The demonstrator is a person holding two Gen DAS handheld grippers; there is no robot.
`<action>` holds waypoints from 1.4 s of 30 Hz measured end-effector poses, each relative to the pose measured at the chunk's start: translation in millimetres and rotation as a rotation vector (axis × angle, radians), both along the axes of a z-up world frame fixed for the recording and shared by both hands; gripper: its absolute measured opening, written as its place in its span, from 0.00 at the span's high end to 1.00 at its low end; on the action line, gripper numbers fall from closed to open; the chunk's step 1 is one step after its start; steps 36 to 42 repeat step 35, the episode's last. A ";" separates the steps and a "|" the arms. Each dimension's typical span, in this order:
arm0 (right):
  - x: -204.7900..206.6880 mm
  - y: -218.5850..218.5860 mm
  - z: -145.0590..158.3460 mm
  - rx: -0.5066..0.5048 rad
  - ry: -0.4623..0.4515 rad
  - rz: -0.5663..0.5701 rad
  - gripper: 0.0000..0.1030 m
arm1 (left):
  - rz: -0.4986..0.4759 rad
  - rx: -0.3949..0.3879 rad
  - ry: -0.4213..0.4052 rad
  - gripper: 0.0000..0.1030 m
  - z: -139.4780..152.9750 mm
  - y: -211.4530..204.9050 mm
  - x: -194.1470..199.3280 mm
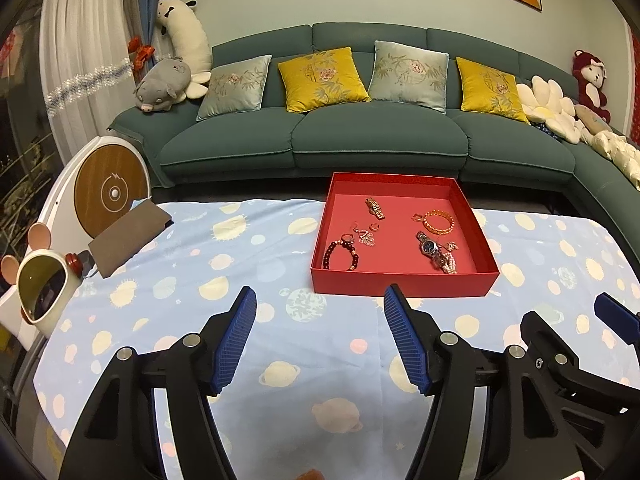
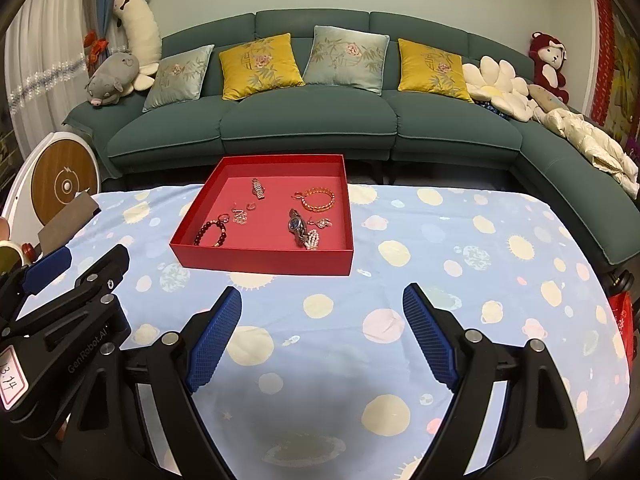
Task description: Organize jewelry
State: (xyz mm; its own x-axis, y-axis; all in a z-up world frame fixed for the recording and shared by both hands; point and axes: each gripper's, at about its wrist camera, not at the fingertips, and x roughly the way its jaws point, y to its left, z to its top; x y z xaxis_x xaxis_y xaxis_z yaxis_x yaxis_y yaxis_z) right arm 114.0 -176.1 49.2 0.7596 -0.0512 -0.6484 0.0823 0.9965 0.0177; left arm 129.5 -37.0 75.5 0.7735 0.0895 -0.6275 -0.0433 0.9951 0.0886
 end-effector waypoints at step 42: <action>1.0 9.9 -4.6 -0.015 0.001 0.008 0.16 | 0.036 -0.029 0.061 0.33 -9.6 15.3 7.9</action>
